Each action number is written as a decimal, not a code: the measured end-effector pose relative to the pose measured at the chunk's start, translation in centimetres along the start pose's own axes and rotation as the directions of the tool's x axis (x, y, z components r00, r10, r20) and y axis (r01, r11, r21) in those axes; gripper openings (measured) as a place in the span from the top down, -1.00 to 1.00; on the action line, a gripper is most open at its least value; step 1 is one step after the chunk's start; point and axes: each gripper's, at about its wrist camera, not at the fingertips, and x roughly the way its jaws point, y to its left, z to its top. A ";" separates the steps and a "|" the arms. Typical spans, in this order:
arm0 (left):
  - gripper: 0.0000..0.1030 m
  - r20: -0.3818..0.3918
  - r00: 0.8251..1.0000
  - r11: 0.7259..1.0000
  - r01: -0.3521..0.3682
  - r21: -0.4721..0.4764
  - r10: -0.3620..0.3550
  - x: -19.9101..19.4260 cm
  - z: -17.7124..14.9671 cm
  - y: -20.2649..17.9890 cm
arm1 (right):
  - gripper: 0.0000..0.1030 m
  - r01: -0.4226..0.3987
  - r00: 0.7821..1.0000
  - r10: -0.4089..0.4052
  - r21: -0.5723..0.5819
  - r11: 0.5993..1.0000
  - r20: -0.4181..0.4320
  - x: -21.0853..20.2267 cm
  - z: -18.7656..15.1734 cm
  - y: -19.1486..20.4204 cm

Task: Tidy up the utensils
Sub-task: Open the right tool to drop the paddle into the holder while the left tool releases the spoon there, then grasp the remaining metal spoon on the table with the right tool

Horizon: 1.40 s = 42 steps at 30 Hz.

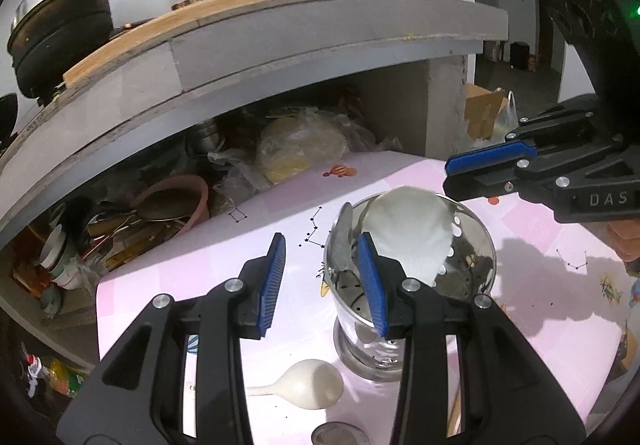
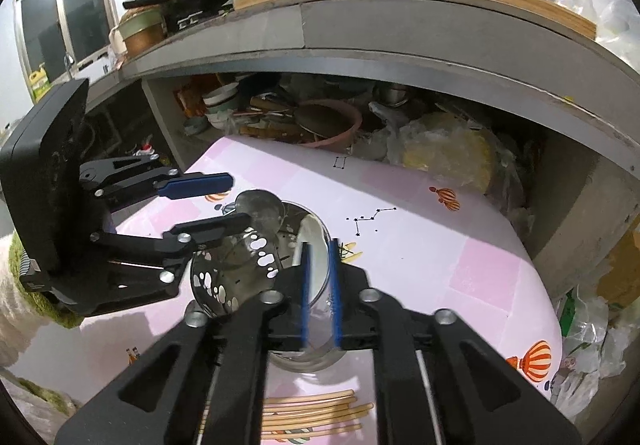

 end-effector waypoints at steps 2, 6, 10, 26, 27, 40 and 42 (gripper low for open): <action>0.28 0.014 1.000 1.000 -0.007 -0.013 0.007 -0.9 0.0 0.4 | 0.57 0.000 1.000 0.000 0.008 1.000 0.013 -0.7 0.0 0.1; 0.18 0.045 0.999 0.998 -0.024 -0.060 0.027 -3.5 -0.6 1.8 | 0.39 -0.001 0.999 0.000 0.026 1.000 0.055 -3.0 -0.1 0.7; 0.10 0.063 0.997 0.991 -0.041 -0.126 0.050 -6.3 -2.0 3.8 | 0.27 -0.003 0.995 -0.002 0.041 0.999 0.102 -5.9 -1.2 1.4; -0.24 -0.040 0.993 0.936 -0.118 -0.332 0.111 -10.5 -12.9 9.1 | 0.13 -0.194 0.979 0.202 0.144 0.970 -0.037 -2.6 -9.2 9.1; -0.26 -0.051 0.993 0.933 -0.119 -0.339 0.107 -10.2 -13.6 9.0 | 0.13 -0.203 0.976 0.213 0.156 0.967 -0.053 -1.7 -9.6 9.5; -0.36 -0.140 0.989 0.891 -0.104 -0.443 0.046 -6.6 -19.9 9.1 | 0.13 -0.077 0.962 0.114 0.155 0.985 -0.249 11.3 -10.9 14.4; -0.41 -0.143 0.989 0.890 -0.097 -0.446 0.036 -6.2 -20.3 9.0 | 0.13 -0.060 0.962 0.097 0.147 0.987 -0.256 12.2 -10.6 14.7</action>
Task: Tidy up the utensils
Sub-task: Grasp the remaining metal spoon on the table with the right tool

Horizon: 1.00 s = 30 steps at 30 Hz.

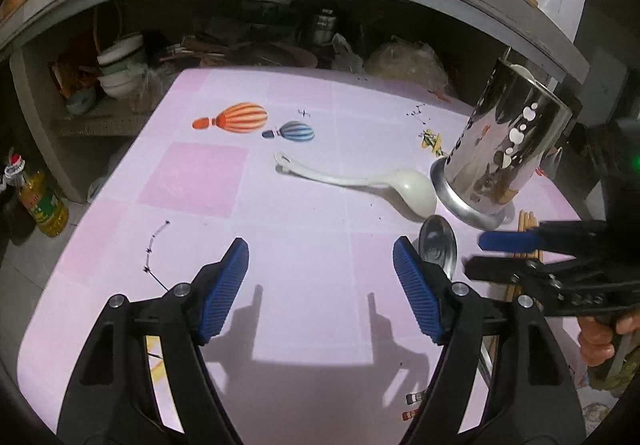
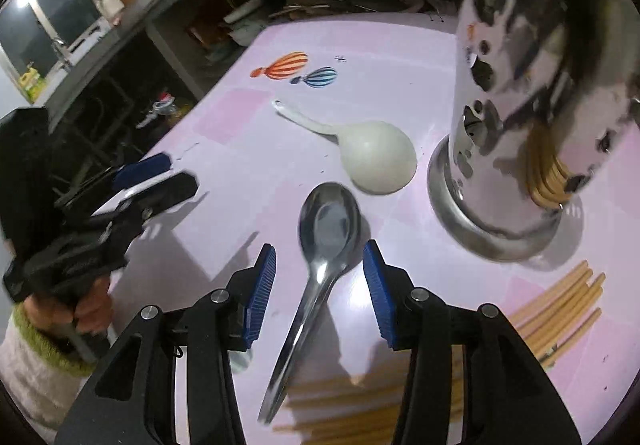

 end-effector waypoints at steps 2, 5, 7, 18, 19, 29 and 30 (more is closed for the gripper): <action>-0.44 -0.009 1.000 1.000 0.004 0.006 -0.004 0.4 -0.3 -0.1 | 0.13 0.026 1.000 -0.026 -0.006 1.000 -0.002 0.5 0.4 0.2; -0.46 -0.028 1.000 1.000 0.003 0.014 -0.002 1.0 -0.6 -0.2 | 0.13 0.047 0.999 -0.047 -0.012 0.999 -0.008 1.2 1.0 0.1; -0.48 -0.037 0.999 1.000 0.006 0.022 -0.005 1.3 -0.7 -0.3 | 0.13 0.054 0.998 -0.054 -0.017 0.998 -0.013 1.5 1.3 -0.1; -0.51 -0.042 0.999 1.000 0.008 0.000 -0.008 1.5 -0.9 0.4 | 0.13 0.068 0.996 -0.071 -0.061 0.996 -0.053 3.2 1.6 0.4; -0.51 -0.042 0.999 1.000 0.008 0.001 -0.008 1.5 -0.8 0.5 | 0.14 0.071 0.996 -0.075 -0.067 0.995 -0.056 3.3 1.5 0.5; -0.51 -0.047 0.999 1.000 -0.002 -0.006 0.001 1.6 -0.8 0.8 | 0.25 0.085 0.994 -0.091 -0.095 0.992 -0.060 3.6 1.1 0.8; -0.51 -0.049 0.999 1.000 -0.003 -0.007 0.003 1.6 -0.8 0.8 | 0.25 0.082 0.994 -0.088 -0.093 0.992 -0.060 3.6 1.1 0.8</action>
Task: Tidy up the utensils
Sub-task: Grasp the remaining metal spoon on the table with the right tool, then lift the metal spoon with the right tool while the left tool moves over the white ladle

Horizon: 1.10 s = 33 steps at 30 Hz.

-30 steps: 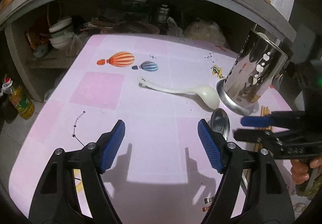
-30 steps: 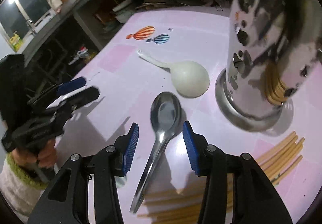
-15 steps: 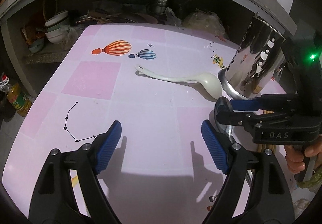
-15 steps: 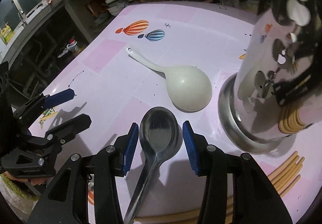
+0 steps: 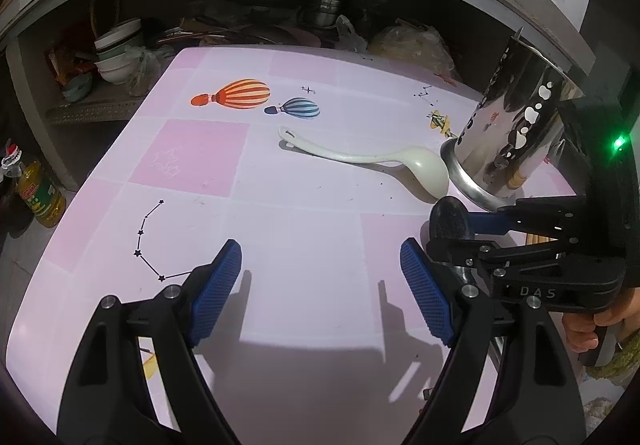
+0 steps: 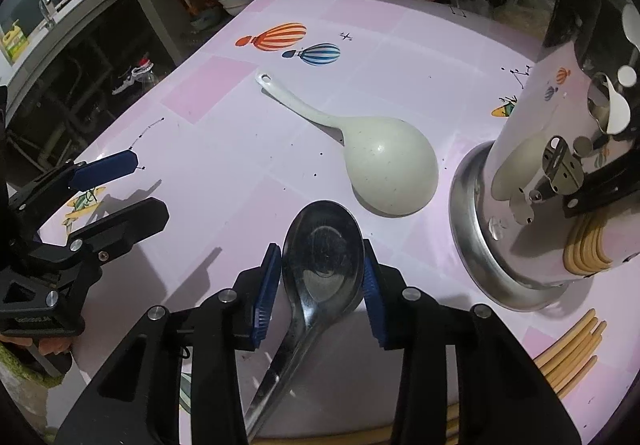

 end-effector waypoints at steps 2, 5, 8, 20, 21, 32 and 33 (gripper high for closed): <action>-0.51 -0.001 1.000 1.000 -0.001 -0.003 0.001 0.1 0.0 0.1 | 0.26 -0.005 1.000 0.005 0.009 1.000 0.002 -0.1 -0.1 -0.2; -0.51 -0.006 1.000 1.000 -0.002 -0.008 0.002 0.2 0.0 0.1 | 0.69 -0.020 1.000 0.021 0.027 0.999 -0.009 -0.1 -0.3 -0.6; -0.51 -0.007 1.000 1.000 -0.001 -0.006 0.001 0.2 0.0 0.1 | 0.69 -0.028 1.000 0.028 0.046 0.999 -0.006 -0.2 -0.3 -1.0; -0.51 -0.003 1.000 1.000 -0.004 0.024 0.004 0.5 0.3 -0.4 | 0.90 -0.072 0.996 0.067 0.093 0.993 0.052 -1.4 -0.7 -1.7; -0.51 0.002 1.000 0.999 -0.005 0.038 0.005 0.5 0.7 -0.5 | 0.90 -0.071 0.996 0.065 0.099 0.993 0.061 -1.6 -0.9 -1.8; -0.44 0.044 0.991 0.968 0.117 0.220 -0.130 2.4 6.7 -2.7 | 0.91 -0.097 0.991 0.081 0.150 0.984 0.109 -3.0 -2.4 -2.8; -0.32 0.042 0.988 0.966 0.138 0.218 -0.151 2.6 7.1 -2.9 | 0.91 -0.105 0.990 0.088 0.157 0.982 0.109 -2.9 -2.5 -3.0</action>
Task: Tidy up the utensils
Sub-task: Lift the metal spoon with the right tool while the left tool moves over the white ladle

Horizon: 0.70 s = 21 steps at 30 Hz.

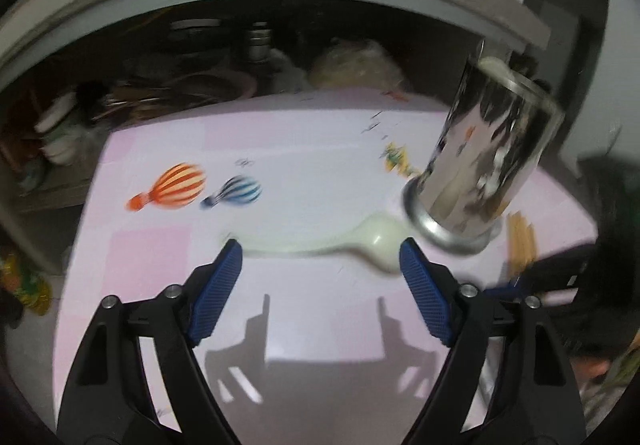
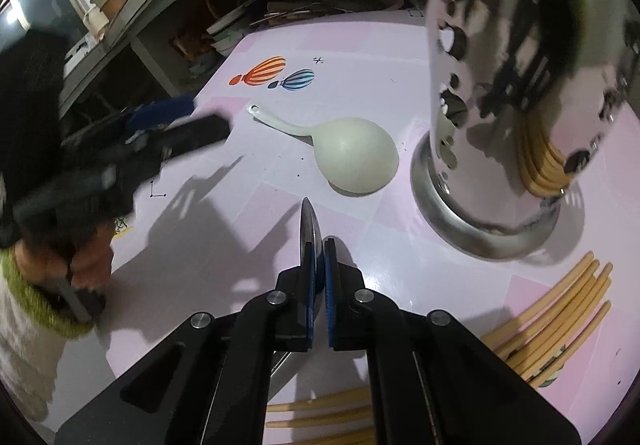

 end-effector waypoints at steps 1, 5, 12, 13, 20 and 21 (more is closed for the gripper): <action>-0.26 -0.001 1.000 1.000 0.022 0.009 -0.022 0.6 0.7 -0.1 | 0.91 -0.004 1.000 0.004 0.006 1.000 -0.001 0.0 -0.1 -0.1; -0.06 -0.046 0.998 0.996 0.038 0.079 -0.034 3.2 2.5 -0.5 | 0.91 -0.019 1.000 0.020 0.024 1.000 -0.009 0.2 -0.2 -0.7; 0.39 -0.215 0.969 0.986 -0.096 0.136 0.124 9.3 3.5 -0.2 | 0.91 -0.043 0.999 0.043 0.059 0.997 -0.007 0.4 -0.3 -1.8; 0.40 -0.226 0.963 0.982 -0.113 0.153 0.146 9.5 3.2 -0.3 | 0.91 -0.047 0.999 0.048 0.063 0.997 -0.007 0.3 -0.3 -2.0; 0.43 -0.312 0.924 0.974 -0.191 0.120 0.219 8.2 0.7 1.0 | 0.91 -0.062 0.998 0.062 0.068 0.996 0.001 0.0 -0.7 -2.6; 0.43 -0.322 0.922 0.976 -0.194 0.098 0.215 7.7 0.4 1.4 | 0.91 -0.063 0.998 0.063 0.067 0.996 0.003 -0.3 -1.0 -2.7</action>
